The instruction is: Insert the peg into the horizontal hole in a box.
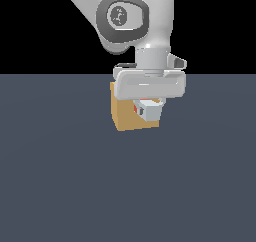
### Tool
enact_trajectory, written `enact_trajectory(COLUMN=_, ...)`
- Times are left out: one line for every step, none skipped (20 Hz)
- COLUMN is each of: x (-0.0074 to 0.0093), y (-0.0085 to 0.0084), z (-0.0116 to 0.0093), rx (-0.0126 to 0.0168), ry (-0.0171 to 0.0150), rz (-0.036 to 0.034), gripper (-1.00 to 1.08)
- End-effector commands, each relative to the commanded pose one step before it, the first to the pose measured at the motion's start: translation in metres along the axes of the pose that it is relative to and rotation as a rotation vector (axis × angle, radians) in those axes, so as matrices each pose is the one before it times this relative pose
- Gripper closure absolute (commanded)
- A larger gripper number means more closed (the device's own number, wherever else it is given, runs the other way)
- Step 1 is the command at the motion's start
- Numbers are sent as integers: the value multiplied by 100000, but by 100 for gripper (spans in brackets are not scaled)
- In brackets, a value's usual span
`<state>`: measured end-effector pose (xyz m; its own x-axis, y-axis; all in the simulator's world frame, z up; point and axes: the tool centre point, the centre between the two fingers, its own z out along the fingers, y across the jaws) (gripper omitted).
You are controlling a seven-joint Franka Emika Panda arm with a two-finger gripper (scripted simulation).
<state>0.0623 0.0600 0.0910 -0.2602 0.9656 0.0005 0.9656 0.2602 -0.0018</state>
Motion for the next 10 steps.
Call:
enact_trajectory(x=1434, y=78, z=-225, rx=-404, ry=-99, rz=101, gripper=108)
enact_trajectory(x=385, y=8, z=2, rx=0, ry=0, rz=0, gripper=108)
enact_trajectory(x=295, y=12, z=1, rx=0, ry=0, rz=0, gripper=108)
enact_trajectory(x=204, y=16, z=1, rx=0, ry=0, rz=0, gripper=108)
enact_trajectory(x=113, y=16, z=-33, rx=-47, ry=-12, rz=4, gripper=108)
enact_trajectory(x=24, y=26, z=0, rx=0, ry=0, rz=0, gripper=108)
enact_trajectory(x=-66, y=31, z=-1, rx=0, ry=0, rz=0, gripper=108)
enact_trajectory(x=-148, y=33, z=-1, rx=0, ry=0, rz=0, gripper=108)
enact_trajectory(x=-123, y=20, z=-1, rx=0, ry=0, rz=0, gripper=108)
enact_trajectory(x=-44, y=7, z=0, rx=0, ry=0, rz=0, gripper=108)
